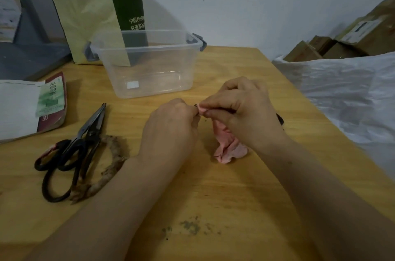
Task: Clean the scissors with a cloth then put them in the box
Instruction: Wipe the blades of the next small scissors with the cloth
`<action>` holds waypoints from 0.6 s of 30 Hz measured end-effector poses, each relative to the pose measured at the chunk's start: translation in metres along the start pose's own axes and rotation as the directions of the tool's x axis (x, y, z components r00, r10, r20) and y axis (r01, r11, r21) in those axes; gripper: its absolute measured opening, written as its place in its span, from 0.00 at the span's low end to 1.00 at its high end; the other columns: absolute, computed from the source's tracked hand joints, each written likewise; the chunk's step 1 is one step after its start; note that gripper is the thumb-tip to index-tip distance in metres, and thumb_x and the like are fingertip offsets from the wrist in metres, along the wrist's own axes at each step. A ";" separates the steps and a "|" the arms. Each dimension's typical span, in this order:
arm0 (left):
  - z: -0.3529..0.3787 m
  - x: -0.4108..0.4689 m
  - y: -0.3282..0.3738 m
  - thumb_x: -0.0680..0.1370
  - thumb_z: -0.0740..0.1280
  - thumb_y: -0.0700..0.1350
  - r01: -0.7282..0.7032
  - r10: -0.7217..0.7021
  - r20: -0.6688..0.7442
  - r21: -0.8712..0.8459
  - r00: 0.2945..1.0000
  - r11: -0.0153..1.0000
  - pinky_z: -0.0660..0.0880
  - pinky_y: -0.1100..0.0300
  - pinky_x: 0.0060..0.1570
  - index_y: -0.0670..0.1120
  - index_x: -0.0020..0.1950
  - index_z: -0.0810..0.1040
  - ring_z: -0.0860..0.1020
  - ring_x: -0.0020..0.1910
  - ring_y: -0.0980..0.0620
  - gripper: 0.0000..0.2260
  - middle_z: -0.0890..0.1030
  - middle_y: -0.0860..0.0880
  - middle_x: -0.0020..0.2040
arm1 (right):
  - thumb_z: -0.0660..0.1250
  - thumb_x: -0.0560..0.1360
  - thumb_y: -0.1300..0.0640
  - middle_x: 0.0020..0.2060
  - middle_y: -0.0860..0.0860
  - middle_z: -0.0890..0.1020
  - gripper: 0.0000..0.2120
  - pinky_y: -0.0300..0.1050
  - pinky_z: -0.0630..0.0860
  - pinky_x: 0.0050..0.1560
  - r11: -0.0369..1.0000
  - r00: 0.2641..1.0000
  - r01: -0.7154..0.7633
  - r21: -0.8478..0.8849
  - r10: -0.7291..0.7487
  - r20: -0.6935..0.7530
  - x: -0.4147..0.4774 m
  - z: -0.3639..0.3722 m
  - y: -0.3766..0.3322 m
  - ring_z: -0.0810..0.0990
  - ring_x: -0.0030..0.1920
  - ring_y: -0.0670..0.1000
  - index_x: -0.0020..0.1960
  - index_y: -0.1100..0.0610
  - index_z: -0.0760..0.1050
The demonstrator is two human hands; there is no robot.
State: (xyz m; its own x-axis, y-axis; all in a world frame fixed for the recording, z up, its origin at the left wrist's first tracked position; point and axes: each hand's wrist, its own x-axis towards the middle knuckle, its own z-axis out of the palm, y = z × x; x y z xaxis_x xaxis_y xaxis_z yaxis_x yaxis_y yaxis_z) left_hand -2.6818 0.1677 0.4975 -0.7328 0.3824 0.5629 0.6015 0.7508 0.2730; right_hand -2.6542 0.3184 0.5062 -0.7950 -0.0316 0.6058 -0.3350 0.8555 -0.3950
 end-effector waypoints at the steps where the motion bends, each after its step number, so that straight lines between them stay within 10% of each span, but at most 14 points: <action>1: 0.000 0.000 0.000 0.80 0.61 0.48 0.000 0.000 0.012 0.004 1.000 1.000 0.66 0.55 0.40 0.47 0.53 0.82 0.75 0.47 0.45 0.12 0.78 0.47 0.47 | 0.68 0.70 0.45 0.44 0.45 0.81 0.07 0.33 0.54 0.59 0.999 1.000 0.011 -0.049 -0.011 -0.010 0.001 0.000 0.000 0.73 0.55 0.55 0.46 0.39 0.82; 10: 0.001 -0.002 0.003 0.80 0.61 0.47 -0.006 0.006 0.045 -0.001 0.999 1.000 0.71 0.51 0.43 0.46 0.56 0.81 0.76 0.48 0.44 0.12 0.79 0.46 0.49 | 0.64 0.71 0.49 0.42 0.46 0.80 0.09 0.42 0.52 0.48 0.906 0.985 0.172 -0.387 -0.172 0.035 0.005 0.007 -0.005 0.75 0.51 0.53 0.41 0.49 0.82; 18: 0.000 -0.001 0.003 0.79 0.63 0.47 0.051 -0.048 0.053 -0.053 0.997 0.997 0.64 0.56 0.38 0.48 0.57 0.82 0.75 0.46 0.46 0.11 0.79 0.47 0.45 | 0.61 0.75 0.55 0.49 0.47 0.77 0.08 0.36 0.53 0.57 0.995 0.995 0.034 -0.097 -0.042 -0.086 0.000 0.007 -0.002 0.68 0.57 0.49 0.46 0.51 0.79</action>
State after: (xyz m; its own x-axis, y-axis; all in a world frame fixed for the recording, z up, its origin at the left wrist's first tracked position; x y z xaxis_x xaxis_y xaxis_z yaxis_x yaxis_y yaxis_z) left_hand -2.6793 0.1697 0.4983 -0.7768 0.3738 0.5068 0.5794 0.7395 0.3426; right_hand -2.6568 0.3126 0.5020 -0.7335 -0.0232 0.6793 -0.3112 0.9000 -0.3053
